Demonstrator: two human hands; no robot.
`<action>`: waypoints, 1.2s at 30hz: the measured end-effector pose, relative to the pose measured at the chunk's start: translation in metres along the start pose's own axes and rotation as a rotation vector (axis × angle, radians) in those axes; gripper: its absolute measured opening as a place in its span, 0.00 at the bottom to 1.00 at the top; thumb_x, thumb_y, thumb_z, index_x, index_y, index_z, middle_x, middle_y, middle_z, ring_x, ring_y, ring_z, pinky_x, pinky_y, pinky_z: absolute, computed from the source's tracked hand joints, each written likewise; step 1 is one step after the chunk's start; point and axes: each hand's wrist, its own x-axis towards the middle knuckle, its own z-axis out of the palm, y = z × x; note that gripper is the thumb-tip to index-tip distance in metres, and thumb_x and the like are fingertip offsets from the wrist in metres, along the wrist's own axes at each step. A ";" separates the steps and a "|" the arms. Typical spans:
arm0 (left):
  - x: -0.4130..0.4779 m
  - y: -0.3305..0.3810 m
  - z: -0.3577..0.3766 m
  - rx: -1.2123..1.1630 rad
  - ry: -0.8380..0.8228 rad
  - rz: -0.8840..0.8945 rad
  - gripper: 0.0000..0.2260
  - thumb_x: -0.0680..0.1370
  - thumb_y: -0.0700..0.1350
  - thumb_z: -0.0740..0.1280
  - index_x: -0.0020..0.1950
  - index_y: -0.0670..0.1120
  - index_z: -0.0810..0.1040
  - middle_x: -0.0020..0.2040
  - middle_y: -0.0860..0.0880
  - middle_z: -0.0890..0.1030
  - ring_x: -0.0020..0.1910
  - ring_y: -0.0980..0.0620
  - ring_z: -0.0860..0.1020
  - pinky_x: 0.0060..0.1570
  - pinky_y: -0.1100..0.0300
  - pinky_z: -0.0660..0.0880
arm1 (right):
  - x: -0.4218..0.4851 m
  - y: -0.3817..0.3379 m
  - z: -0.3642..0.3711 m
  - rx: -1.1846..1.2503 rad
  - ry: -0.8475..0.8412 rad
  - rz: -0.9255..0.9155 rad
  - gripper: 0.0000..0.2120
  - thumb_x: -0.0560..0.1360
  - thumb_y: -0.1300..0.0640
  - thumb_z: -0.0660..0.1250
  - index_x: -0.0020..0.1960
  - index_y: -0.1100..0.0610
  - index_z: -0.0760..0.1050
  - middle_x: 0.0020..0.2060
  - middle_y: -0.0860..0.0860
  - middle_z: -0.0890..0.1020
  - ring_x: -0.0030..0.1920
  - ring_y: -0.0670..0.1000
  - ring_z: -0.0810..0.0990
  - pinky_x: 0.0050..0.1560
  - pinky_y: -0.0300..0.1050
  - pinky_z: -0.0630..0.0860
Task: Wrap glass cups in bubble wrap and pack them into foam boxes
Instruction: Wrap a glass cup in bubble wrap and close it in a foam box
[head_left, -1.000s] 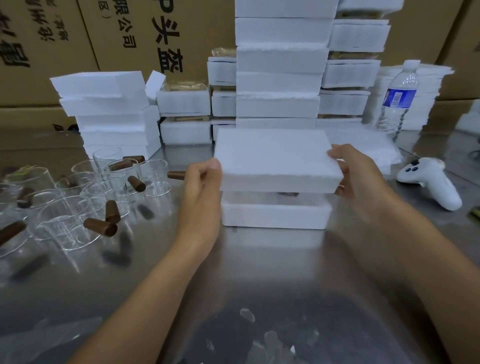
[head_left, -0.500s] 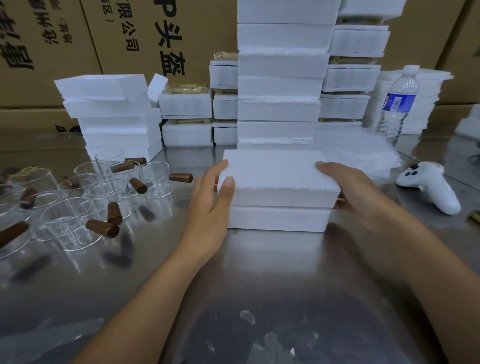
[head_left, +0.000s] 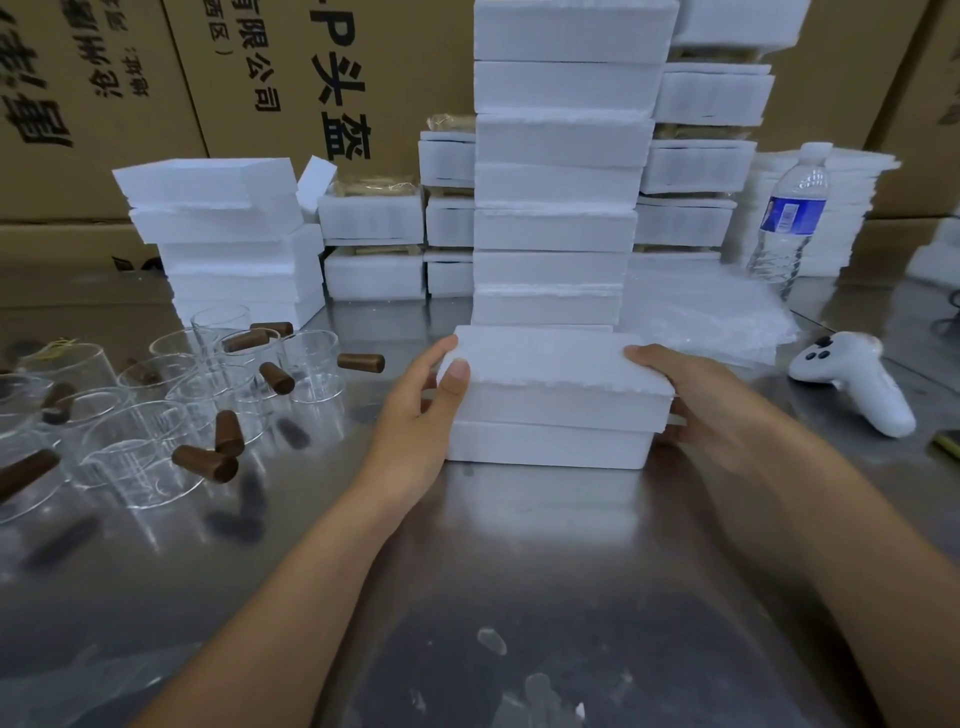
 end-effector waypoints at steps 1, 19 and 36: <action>-0.001 0.000 -0.001 -0.001 -0.018 -0.012 0.20 0.77 0.58 0.60 0.69 0.63 0.67 0.61 0.63 0.71 0.56 0.71 0.70 0.48 0.78 0.65 | 0.000 0.000 0.001 -0.002 0.016 -0.006 0.08 0.72 0.48 0.68 0.39 0.52 0.77 0.24 0.44 0.79 0.22 0.42 0.76 0.30 0.40 0.69; 0.001 -0.012 -0.005 -0.048 0.014 0.013 0.29 0.65 0.61 0.68 0.66 0.61 0.71 0.63 0.54 0.76 0.60 0.56 0.75 0.47 0.73 0.71 | -0.007 -0.007 0.015 -0.191 0.531 -0.708 0.11 0.76 0.51 0.65 0.58 0.51 0.74 0.52 0.51 0.78 0.45 0.41 0.75 0.45 0.24 0.68; -0.004 -0.009 -0.003 0.002 -0.044 0.037 0.31 0.72 0.51 0.72 0.71 0.63 0.62 0.62 0.58 0.72 0.55 0.69 0.70 0.39 0.81 0.68 | -0.028 0.019 0.060 -1.305 0.304 -0.903 0.30 0.67 0.42 0.73 0.63 0.55 0.74 0.58 0.56 0.76 0.59 0.60 0.73 0.60 0.58 0.66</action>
